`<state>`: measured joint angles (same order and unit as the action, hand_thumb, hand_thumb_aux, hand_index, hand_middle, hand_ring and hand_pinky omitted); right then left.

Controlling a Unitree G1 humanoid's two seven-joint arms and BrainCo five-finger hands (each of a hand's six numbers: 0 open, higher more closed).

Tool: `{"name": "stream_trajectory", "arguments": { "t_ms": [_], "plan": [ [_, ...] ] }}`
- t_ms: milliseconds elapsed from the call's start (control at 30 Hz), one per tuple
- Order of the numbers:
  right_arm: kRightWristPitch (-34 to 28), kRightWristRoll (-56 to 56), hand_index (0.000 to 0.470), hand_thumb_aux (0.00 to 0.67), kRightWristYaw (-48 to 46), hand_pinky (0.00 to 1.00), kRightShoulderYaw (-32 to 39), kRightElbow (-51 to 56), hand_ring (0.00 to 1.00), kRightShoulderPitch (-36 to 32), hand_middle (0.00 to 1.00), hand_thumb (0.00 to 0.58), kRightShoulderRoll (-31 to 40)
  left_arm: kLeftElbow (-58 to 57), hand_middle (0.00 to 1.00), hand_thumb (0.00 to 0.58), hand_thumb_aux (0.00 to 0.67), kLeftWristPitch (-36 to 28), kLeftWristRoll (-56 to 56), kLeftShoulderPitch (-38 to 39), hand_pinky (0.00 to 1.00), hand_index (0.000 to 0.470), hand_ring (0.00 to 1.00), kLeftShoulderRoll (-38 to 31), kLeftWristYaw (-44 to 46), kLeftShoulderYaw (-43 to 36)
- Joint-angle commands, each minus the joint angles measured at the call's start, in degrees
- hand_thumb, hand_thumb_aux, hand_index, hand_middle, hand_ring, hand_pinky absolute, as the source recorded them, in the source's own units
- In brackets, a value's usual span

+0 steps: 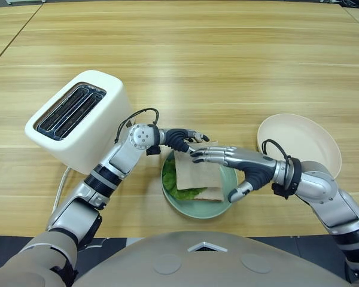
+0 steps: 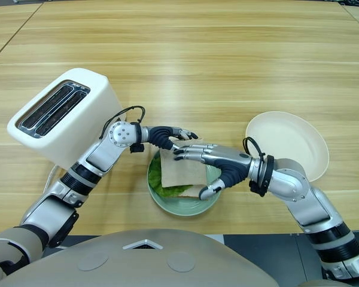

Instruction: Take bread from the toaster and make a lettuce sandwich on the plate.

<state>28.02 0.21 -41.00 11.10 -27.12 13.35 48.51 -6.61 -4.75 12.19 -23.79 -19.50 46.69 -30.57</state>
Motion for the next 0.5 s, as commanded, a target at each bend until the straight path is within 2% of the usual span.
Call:
{"name": "stream_trajectory", "arguments": {
  "t_ms": [33,367,467,500],
  "plan": [
    [-0.36,-0.42,0.000,0.000,-1.77,0.00,0.19,-0.68,0.00,1.11,0.00,0.000,0.71,-0.96,0.00,0.580,0.670,0.64,1.00,-0.08,0.00,0.470,0.00,-0.16,0.05,-0.38],
    [-2.18,-12.14,0.000,0.000,-5.08,0.00,5.32,7.75,0.00,1.71,0.00,0.000,1.22,-1.61,0.00,0.580,0.670,1.39,1.39,-0.22,0.00,0.470,0.00,-0.02,-0.41,-0.40],
    [-3.33,-13.27,0.000,0.000,-6.20,0.00,6.77,8.17,0.00,1.40,0.00,0.000,1.80,-1.63,0.00,0.566,0.565,1.44,1.52,-0.29,0.00,0.396,0.00,0.10,-0.63,-0.35],
    [-3.92,-13.41,0.000,0.000,-6.54,0.00,7.12,8.06,0.00,1.24,0.00,0.000,1.98,-1.71,0.00,0.564,0.557,1.54,1.60,-0.38,0.00,0.391,0.00,0.19,-0.85,-0.29]
  ]
}}
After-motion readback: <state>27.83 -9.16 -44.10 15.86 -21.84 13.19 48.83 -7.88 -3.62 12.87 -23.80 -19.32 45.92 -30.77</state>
